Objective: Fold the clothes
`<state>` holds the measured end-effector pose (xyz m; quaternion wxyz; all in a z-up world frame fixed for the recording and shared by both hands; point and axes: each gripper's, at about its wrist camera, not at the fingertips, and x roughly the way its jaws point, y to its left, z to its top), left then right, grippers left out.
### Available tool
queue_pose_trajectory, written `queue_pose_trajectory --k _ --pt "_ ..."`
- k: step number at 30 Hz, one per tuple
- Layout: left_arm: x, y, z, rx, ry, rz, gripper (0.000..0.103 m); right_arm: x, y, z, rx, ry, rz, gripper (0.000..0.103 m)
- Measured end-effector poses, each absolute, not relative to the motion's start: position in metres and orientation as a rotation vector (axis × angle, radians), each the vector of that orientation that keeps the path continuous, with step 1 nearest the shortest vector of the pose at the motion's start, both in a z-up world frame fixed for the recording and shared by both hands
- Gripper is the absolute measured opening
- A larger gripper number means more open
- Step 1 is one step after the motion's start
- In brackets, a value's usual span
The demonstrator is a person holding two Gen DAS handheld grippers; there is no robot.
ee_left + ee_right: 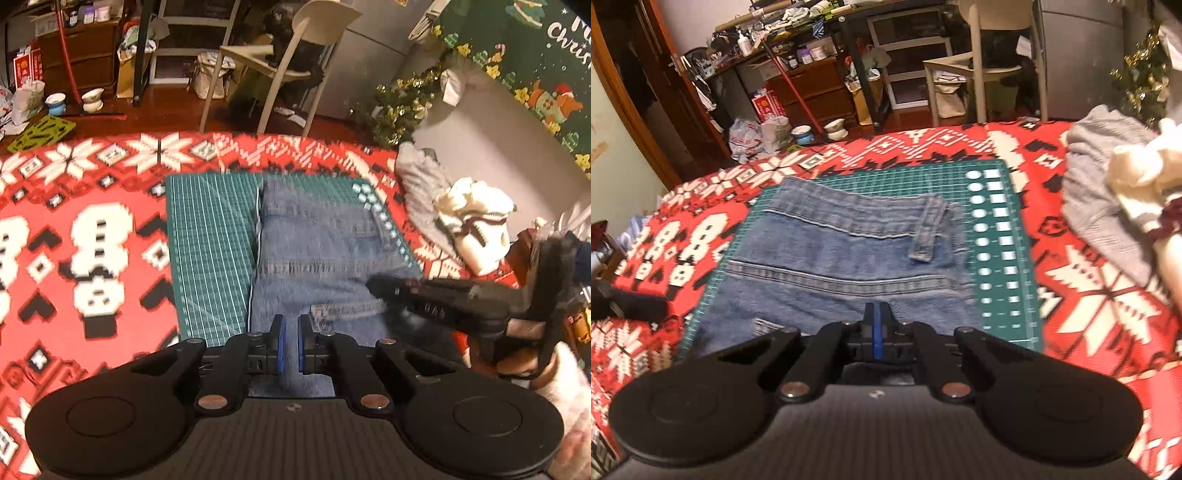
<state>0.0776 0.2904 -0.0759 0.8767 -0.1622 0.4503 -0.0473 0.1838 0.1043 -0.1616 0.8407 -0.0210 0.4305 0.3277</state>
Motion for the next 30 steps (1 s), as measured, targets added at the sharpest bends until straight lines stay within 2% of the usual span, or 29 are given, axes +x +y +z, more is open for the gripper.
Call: queue_pose_trajectory --k 3,14,18,20,30 --pt "0.091 0.288 -0.072 -0.329 0.938 -0.122 0.005 0.189 0.092 -0.162 -0.015 0.926 0.676 0.0" --pt "0.144 0.267 -0.13 -0.317 1.022 -0.121 0.004 0.189 0.068 -0.154 -0.01 0.915 0.65 0.0" --pt "0.147 0.267 -0.127 -0.333 1.011 -0.134 0.003 0.191 0.057 -0.156 -0.022 0.917 0.608 0.0" --pt "0.146 0.261 -0.122 -0.321 0.992 -0.165 0.003 0.192 0.051 -0.156 -0.037 0.919 0.57 0.009" --pt "0.162 0.25 -0.106 -0.272 0.959 -0.185 0.003 0.2 0.059 -0.115 -0.017 0.895 0.676 0.011"
